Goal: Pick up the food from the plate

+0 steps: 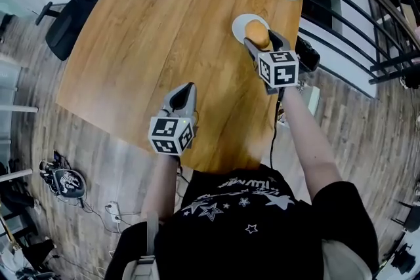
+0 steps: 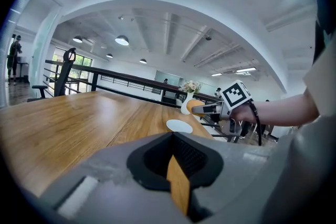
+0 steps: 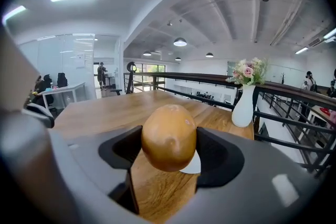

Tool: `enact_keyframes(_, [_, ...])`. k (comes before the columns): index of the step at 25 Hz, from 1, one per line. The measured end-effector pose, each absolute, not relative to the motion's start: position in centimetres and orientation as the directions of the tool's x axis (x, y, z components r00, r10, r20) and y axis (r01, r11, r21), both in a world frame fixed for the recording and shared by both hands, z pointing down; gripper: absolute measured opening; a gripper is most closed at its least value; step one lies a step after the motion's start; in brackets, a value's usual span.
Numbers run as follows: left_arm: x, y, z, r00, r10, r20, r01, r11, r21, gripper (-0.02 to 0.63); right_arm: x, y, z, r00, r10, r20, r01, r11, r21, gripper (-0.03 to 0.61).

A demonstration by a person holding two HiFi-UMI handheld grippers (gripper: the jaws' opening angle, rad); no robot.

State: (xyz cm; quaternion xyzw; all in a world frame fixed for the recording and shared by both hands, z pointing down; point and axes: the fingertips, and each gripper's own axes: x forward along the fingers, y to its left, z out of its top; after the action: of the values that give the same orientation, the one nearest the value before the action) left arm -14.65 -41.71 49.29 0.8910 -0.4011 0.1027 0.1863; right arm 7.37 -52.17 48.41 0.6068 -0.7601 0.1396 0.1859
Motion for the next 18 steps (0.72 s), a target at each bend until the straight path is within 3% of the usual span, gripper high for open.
enact_keyframes(18, [-11.5, -32.6, 44.4, 0.596, -0.744, 0.304, -0.801, -0.577, 0.158, 0.002, 6.8, -42.9, 44.8, -0.361, -0.847, 0.389, -0.93, 0.361, -0.077, 0.324])
